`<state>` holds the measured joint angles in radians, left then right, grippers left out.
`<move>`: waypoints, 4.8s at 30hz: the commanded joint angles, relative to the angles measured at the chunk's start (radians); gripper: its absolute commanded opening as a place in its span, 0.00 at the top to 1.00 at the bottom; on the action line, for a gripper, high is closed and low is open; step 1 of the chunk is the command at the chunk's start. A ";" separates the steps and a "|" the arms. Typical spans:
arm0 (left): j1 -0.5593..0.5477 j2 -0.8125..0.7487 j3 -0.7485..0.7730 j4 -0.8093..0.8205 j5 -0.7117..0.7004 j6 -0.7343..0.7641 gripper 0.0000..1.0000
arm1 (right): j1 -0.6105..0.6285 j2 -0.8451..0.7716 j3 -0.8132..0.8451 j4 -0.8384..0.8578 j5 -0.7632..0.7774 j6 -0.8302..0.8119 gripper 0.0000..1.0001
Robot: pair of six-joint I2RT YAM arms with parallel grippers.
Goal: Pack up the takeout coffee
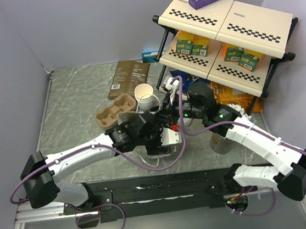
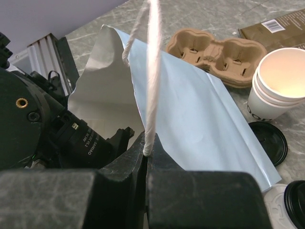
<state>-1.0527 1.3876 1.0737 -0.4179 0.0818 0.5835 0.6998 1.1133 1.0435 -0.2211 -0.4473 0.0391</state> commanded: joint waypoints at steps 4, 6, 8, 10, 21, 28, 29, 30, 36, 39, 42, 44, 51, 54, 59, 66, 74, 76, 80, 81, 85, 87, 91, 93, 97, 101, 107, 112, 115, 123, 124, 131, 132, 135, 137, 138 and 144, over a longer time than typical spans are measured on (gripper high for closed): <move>0.011 -0.079 0.025 0.088 -0.030 -0.002 0.17 | -0.014 0.008 -0.008 -0.092 0.013 0.002 1.00; 0.011 -0.075 0.022 0.096 -0.028 -0.008 0.14 | -0.016 0.010 -0.008 -0.087 0.013 0.005 1.00; 0.011 -0.071 0.019 0.103 -0.031 -0.008 0.12 | -0.014 0.013 -0.010 -0.086 0.012 0.005 1.00; 0.011 -0.068 0.015 0.116 -0.039 -0.010 0.12 | -0.016 0.013 -0.008 -0.087 0.010 0.005 1.00; 0.019 -0.108 0.003 0.117 0.062 -0.042 0.27 | -0.019 0.010 -0.007 -0.090 0.005 0.004 1.00; 0.020 -0.088 -0.015 0.154 0.055 -0.022 0.65 | -0.019 0.006 -0.010 -0.095 0.004 0.002 1.00; 0.020 -0.084 -0.018 0.166 0.046 -0.013 0.65 | -0.019 0.006 -0.010 -0.093 0.004 0.002 1.00; 0.020 -0.081 -0.023 0.172 0.038 -0.007 0.65 | -0.019 0.005 -0.008 -0.092 0.004 0.004 1.00; 0.020 -0.048 -0.040 0.200 0.019 0.035 0.66 | -0.022 0.002 -0.008 -0.087 0.001 0.008 1.00; 0.020 -0.045 -0.063 0.232 -0.007 0.050 0.71 | -0.023 -0.001 -0.007 -0.093 0.002 0.007 1.00; 0.020 -0.030 -0.075 0.254 -0.030 0.071 0.74 | -0.029 -0.004 -0.011 -0.095 0.001 0.005 1.00; 0.019 -0.009 -0.075 0.266 -0.037 0.084 0.76 | -0.031 -0.006 -0.013 -0.093 -0.001 0.007 1.00; 0.019 0.060 -0.070 0.317 -0.047 0.110 0.78 | -0.037 0.000 -0.010 -0.092 -0.008 0.016 1.00; 0.019 0.083 -0.057 0.332 -0.031 0.099 0.78 | -0.039 0.002 -0.007 -0.093 -0.010 0.021 1.00; 0.019 0.110 -0.040 0.361 -0.031 0.101 0.77 | -0.039 0.008 0.001 -0.090 -0.014 0.027 1.00; 0.020 0.128 -0.020 0.384 -0.021 0.081 0.78 | -0.040 0.017 0.013 -0.086 -0.024 0.036 1.00; 0.020 0.139 -0.018 0.390 0.073 0.050 0.83 | -0.042 0.025 0.023 -0.083 -0.019 0.047 1.00; 0.020 0.136 -0.014 0.390 0.073 0.050 0.84 | -0.042 0.026 0.027 -0.084 -0.019 0.042 1.00; 0.025 0.113 0.009 0.349 0.070 0.049 0.78 | -0.045 0.022 0.033 -0.101 -0.021 0.030 1.00; 0.028 0.104 0.011 0.343 0.075 0.049 0.73 | -0.046 0.022 0.036 -0.104 -0.021 0.028 1.00; 0.037 0.051 0.017 0.301 0.096 0.049 0.52 | -0.057 0.032 0.050 -0.123 -0.014 0.018 1.00; 0.043 0.022 0.023 0.274 0.110 0.045 0.46 | -0.065 0.039 0.061 -0.132 -0.019 0.012 1.00; 0.053 -0.019 0.029 0.249 0.130 0.036 0.37 | -0.082 0.063 0.081 -0.146 -0.028 0.008 1.00; 0.057 -0.033 0.034 0.240 0.131 0.035 0.34 | -0.083 0.068 0.090 -0.149 -0.030 0.005 1.00; 0.063 -0.045 0.051 0.226 0.121 0.021 0.31 | -0.085 0.085 0.104 -0.150 -0.028 -0.002 1.00; 0.079 -0.062 0.069 0.208 0.115 0.006 0.30 | -0.089 0.094 0.113 -0.155 -0.031 -0.005 1.00; 0.092 -0.085 0.069 0.199 0.115 -0.007 0.29 | -0.092 0.088 0.096 -0.147 -0.027 -0.004 1.00; 0.095 -0.105 0.072 0.195 0.119 -0.016 0.25 | -0.091 0.082 0.096 -0.155 -0.025 -0.008 1.00; 0.095 -0.113 0.074 0.202 0.108 -0.039 0.19 | -0.092 0.079 0.096 -0.155 -0.027 -0.013 1.00; 0.095 -0.139 0.146 0.195 0.085 -0.106 0.14 | -0.092 0.062 0.082 -0.158 -0.024 -0.007 1.00; 0.095 -0.142 0.161 0.189 0.084 -0.117 0.14 | -0.092 0.062 0.082 -0.159 -0.021 -0.005 1.00; 0.115 -0.174 0.331 0.078 -0.019 -0.237 0.10 | -0.092 0.057 0.081 -0.156 -0.014 -0.010 1.00; 0.125 -0.180 0.353 0.038 -0.042 -0.258 0.10 | -0.092 0.057 0.079 -0.155 -0.016 -0.010 1.00; 0.147 -0.216 0.341 -0.021 -0.124 -0.316 0.09 | -0.092 0.057 0.076 -0.146 -0.011 -0.005 1.00; 0.171 -0.252 0.319 -0.087 -0.158 -0.349 0.09 | -0.092 0.056 0.076 -0.144 -0.007 -0.005 1.00; 0.209 -0.266 0.289 -0.111 -0.172 -0.385 0.08 | -0.092 0.057 0.081 -0.147 -0.007 -0.007 1.00; 0.364 -0.338 0.169 -0.269 -0.120 -0.451 0.05 | -0.091 0.063 0.095 -0.161 -0.004 -0.016 1.00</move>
<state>-0.7589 1.0588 1.3014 -0.5362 -0.0292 0.2169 0.6056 1.1915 1.1255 -0.3553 -0.4572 0.0257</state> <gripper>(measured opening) 0.943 0.017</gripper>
